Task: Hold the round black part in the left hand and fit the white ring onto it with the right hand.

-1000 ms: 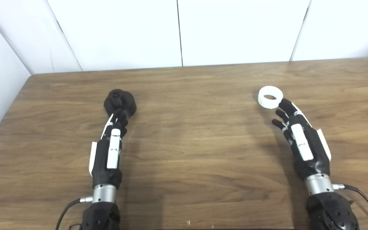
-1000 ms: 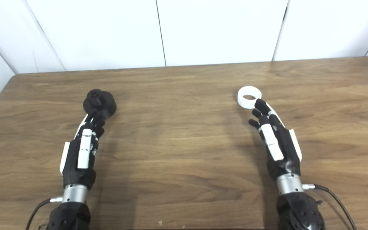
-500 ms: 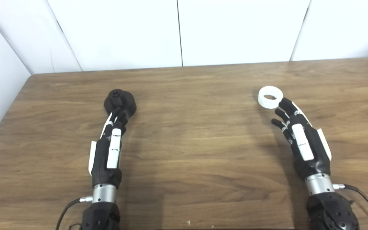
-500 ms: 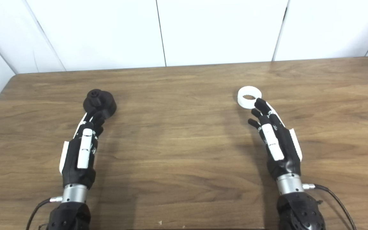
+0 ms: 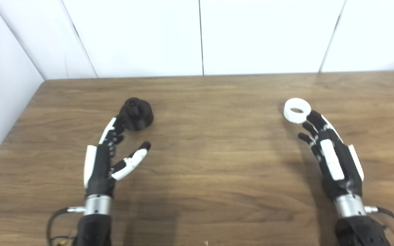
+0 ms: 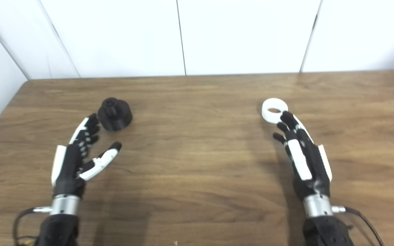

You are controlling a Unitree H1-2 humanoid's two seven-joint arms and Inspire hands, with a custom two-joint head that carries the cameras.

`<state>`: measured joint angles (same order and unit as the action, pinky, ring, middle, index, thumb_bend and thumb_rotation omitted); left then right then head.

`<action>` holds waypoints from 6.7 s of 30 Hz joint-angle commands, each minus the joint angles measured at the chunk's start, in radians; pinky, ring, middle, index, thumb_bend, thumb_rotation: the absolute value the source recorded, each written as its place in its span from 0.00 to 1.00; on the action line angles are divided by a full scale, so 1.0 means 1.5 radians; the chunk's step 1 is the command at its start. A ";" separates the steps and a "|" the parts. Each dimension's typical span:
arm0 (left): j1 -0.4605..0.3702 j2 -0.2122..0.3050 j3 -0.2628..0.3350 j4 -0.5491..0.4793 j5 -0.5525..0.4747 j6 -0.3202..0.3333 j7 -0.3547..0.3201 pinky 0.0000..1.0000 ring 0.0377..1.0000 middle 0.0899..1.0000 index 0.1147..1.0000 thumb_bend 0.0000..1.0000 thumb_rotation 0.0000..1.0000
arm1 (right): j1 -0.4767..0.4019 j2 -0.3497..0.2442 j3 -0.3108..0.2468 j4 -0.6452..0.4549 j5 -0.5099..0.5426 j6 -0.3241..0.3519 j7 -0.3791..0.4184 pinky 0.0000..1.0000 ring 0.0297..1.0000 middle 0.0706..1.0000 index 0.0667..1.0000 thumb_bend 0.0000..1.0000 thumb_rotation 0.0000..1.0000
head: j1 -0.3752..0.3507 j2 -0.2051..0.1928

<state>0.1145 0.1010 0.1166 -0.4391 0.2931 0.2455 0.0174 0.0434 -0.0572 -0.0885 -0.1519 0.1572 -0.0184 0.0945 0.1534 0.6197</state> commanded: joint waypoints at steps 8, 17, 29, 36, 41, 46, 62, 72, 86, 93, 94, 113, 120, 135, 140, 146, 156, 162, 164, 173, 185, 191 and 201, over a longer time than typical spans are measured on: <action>-0.077 0.103 -0.022 -0.058 0.118 0.137 -0.062 0.89 0.96 0.98 0.96 0.90 0.11 | 0.010 0.000 0.010 0.041 0.012 -0.045 0.014 0.85 0.91 0.91 0.86 0.56 0.70 | 0.004 0.000; -0.142 0.168 -0.036 -0.002 0.200 0.149 -0.135 0.85 0.96 0.98 0.93 0.92 0.14 | 0.008 0.002 0.014 0.051 0.008 -0.055 0.012 0.84 0.91 0.92 0.86 0.56 0.71 | 0.005 -0.004; -0.247 0.227 -0.062 0.135 0.294 0.144 -0.215 0.85 0.98 0.95 0.89 0.95 0.19 | 0.006 0.013 0.019 0.056 -0.011 -0.059 -0.001 0.82 0.91 0.92 0.85 0.61 0.73 | -0.003 -0.009; -0.294 0.275 -0.113 0.227 0.305 0.119 -0.208 0.92 0.98 0.94 0.88 0.94 0.23 | 0.008 0.014 0.017 0.053 -0.005 -0.059 0.000 0.82 0.91 0.92 0.86 0.59 0.73 | -0.007 -0.012; -0.330 0.298 -0.142 0.273 0.312 0.105 -0.210 0.95 0.99 0.94 0.87 0.94 0.26 | 0.010 0.018 0.018 0.054 -0.013 -0.060 -0.007 0.81 0.91 0.92 0.85 0.59 0.74 | -0.010 -0.014; -0.356 0.312 -0.158 0.323 0.309 0.078 -0.197 0.93 0.99 0.93 0.85 0.95 0.28 | 0.008 0.020 0.021 0.061 -0.016 -0.069 -0.010 0.81 0.90 0.92 0.85 0.58 0.74 | -0.014 -0.017; -0.420 0.328 -0.200 0.415 0.305 0.063 -0.203 0.89 0.97 0.92 0.85 0.94 0.29 | 0.011 0.027 0.020 0.067 -0.025 -0.083 -0.025 0.79 0.87 0.89 0.84 0.59 0.74 | -0.024 -0.024; -0.435 0.327 -0.209 0.436 0.280 0.063 -0.225 0.84 0.96 0.91 0.83 0.94 0.27 | 0.015 0.026 0.016 0.066 -0.018 -0.090 -0.024 0.80 0.88 0.88 0.85 0.60 0.73 | -0.027 -0.022; -0.447 0.332 -0.238 0.428 0.265 0.092 -0.303 0.82 0.97 0.93 0.83 0.92 0.29 | 0.020 0.029 0.011 0.064 -0.008 -0.086 -0.032 0.79 0.88 0.88 0.84 0.61 0.72 | -0.030 -0.021; -0.445 0.330 -0.239 0.425 0.251 0.085 -0.309 0.83 0.98 0.94 0.82 0.92 0.30 | 0.023 0.025 0.015 0.067 -0.013 -0.092 -0.030 0.79 0.88 0.88 0.85 0.60 0.74 | -0.031 -0.019; -0.444 0.329 -0.239 0.426 0.249 0.083 -0.307 0.83 0.98 0.94 0.83 0.92 0.30 | 0.024 0.025 0.015 0.067 -0.011 -0.092 -0.029 0.79 0.88 0.88 0.85 0.60 0.74 | -0.031 -0.019; -0.444 0.307 -0.234 0.450 0.253 0.060 -0.218 0.83 0.95 0.91 0.84 0.91 0.27 | 0.029 0.023 0.016 0.063 -0.022 -0.096 -0.033 0.79 0.88 0.88 0.85 0.59 0.73 | -0.039 -0.021; -0.444 0.305 -0.240 0.461 0.252 0.046 -0.204 0.83 0.95 0.90 0.81 0.90 0.27 | 0.032 0.021 0.014 0.056 -0.019 -0.087 -0.034 0.79 0.88 0.89 0.85 0.60 0.73 | -0.041 -0.020; -0.447 0.309 -0.249 0.477 0.249 0.039 -0.212 0.79 0.93 0.88 0.80 0.90 0.28 | 0.034 0.018 0.014 0.050 -0.013 -0.088 -0.028 0.80 0.89 0.90 0.86 0.59 0.76 | -0.043 -0.018; -0.448 0.307 -0.250 0.482 0.248 0.036 -0.213 0.79 0.94 0.88 0.80 0.91 0.29 | 0.034 0.018 0.014 0.049 -0.012 -0.088 -0.028 0.80 0.89 0.90 0.86 0.60 0.75 | -0.043 -0.019; -0.447 0.300 -0.243 0.487 0.246 0.028 -0.200 0.79 0.93 0.87 0.79 0.91 0.28 | 0.036 0.018 0.015 0.046 -0.014 -0.086 -0.029 0.80 0.89 0.90 0.85 0.59 0.75 | -0.043 -0.019; -0.445 0.292 -0.242 0.490 0.245 0.024 -0.182 0.79 0.92 0.87 0.78 0.85 0.28 | 0.036 0.014 0.015 0.049 -0.025 -0.088 -0.031 0.80 0.89 0.90 0.86 0.60 0.76 | -0.044 -0.017; -0.445 0.291 -0.242 0.494 0.243 0.019 -0.180 0.79 0.92 0.87 0.75 0.83 0.26 | 0.035 0.014 0.015 0.048 -0.026 -0.087 -0.031 0.80 0.88 0.89 0.85 0.61 0.76 | -0.045 -0.015; -0.446 0.292 -0.243 0.494 0.243 0.017 -0.181 0.78 0.92 0.87 0.74 0.83 0.26 | 0.035 0.014 0.014 0.047 -0.026 -0.086 -0.031 0.80 0.88 0.89 0.85 0.60 0.76 | -0.046 -0.015; -0.441 0.291 -0.237 0.492 0.237 0.016 -0.180 0.78 0.92 0.85 0.72 0.82 0.25 | 0.032 0.014 0.014 0.045 -0.022 -0.075 -0.031 0.80 0.88 0.89 0.85 0.59 0.75 | -0.046 -0.013; -0.437 0.292 -0.239 0.487 0.237 0.026 -0.184 0.78 0.92 0.86 0.69 0.80 0.24 | 0.032 0.012 0.015 0.045 -0.027 -0.076 -0.029 0.80 0.89 0.90 0.86 0.59 0.75 | -0.047 -0.012; -0.434 0.291 -0.238 0.482 0.235 0.030 -0.185 0.77 0.92 0.87 0.69 0.80 0.23 | 0.034 0.010 0.016 0.043 -0.030 -0.075 -0.030 0.80 0.89 0.90 0.86 0.60 0.75 | -0.046 -0.010; -0.418 0.298 -0.239 0.460 0.231 0.027 -0.194 0.78 0.92 0.87 0.69 0.81 0.25 | 0.034 0.008 0.016 0.040 -0.024 -0.067 -0.027 0.80 0.89 0.89 0.86 0.60 0.74 | -0.044 -0.008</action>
<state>-0.4876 0.5212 -0.2513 0.2817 0.6348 0.2921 -0.2867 0.0363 -0.0533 -0.0713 -0.1261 0.1089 -0.1292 0.0469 0.0859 0.6075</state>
